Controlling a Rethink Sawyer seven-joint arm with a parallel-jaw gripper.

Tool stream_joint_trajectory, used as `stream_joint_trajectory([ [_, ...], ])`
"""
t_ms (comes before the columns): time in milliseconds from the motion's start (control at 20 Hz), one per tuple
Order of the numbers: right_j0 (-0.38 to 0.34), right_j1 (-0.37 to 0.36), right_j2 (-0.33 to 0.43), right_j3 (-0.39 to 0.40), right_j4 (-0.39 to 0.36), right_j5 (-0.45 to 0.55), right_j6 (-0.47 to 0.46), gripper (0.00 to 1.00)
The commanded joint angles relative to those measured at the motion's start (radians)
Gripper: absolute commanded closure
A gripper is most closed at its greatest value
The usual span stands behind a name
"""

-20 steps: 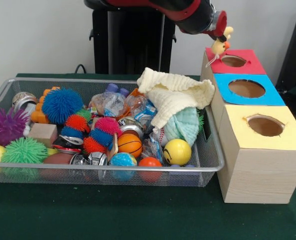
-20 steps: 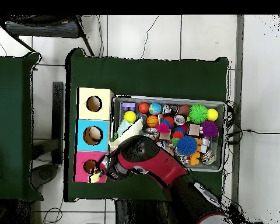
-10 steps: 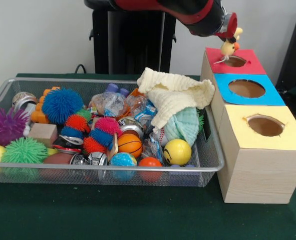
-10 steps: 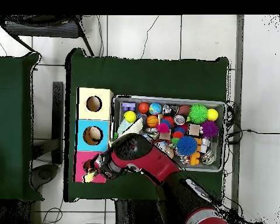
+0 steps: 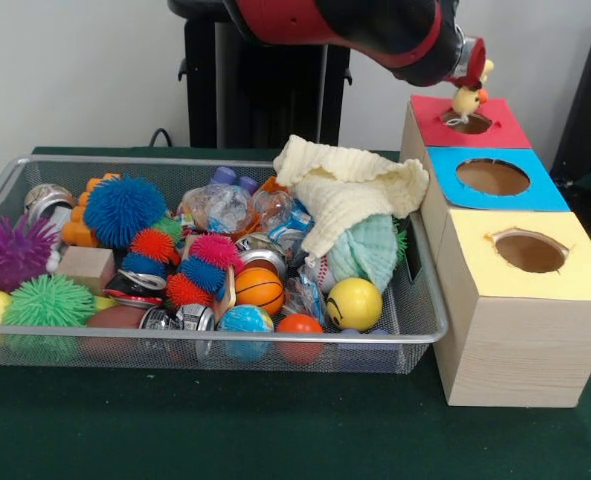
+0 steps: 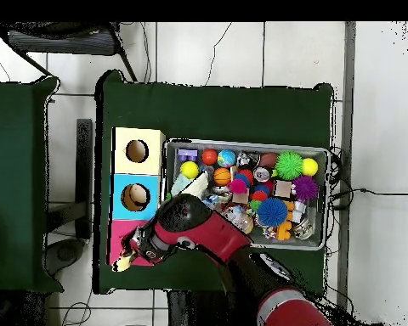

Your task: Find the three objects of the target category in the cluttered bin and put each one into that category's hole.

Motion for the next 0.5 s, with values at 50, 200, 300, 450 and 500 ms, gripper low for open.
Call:
stream_joint_trajectory([
  [50,0.011,0.056,0.026,-0.138,0.024,0.170,0.261,1.00],
  [200,0.018,0.060,0.015,-0.148,0.017,0.203,0.274,1.00],
  [300,0.025,0.062,0.007,-0.154,0.014,0.213,0.278,1.00],
  [450,0.030,0.074,-0.005,-0.163,0.013,0.207,0.266,1.00],
  [500,0.031,0.082,-0.006,-0.168,0.015,0.200,0.257,1.00],
])
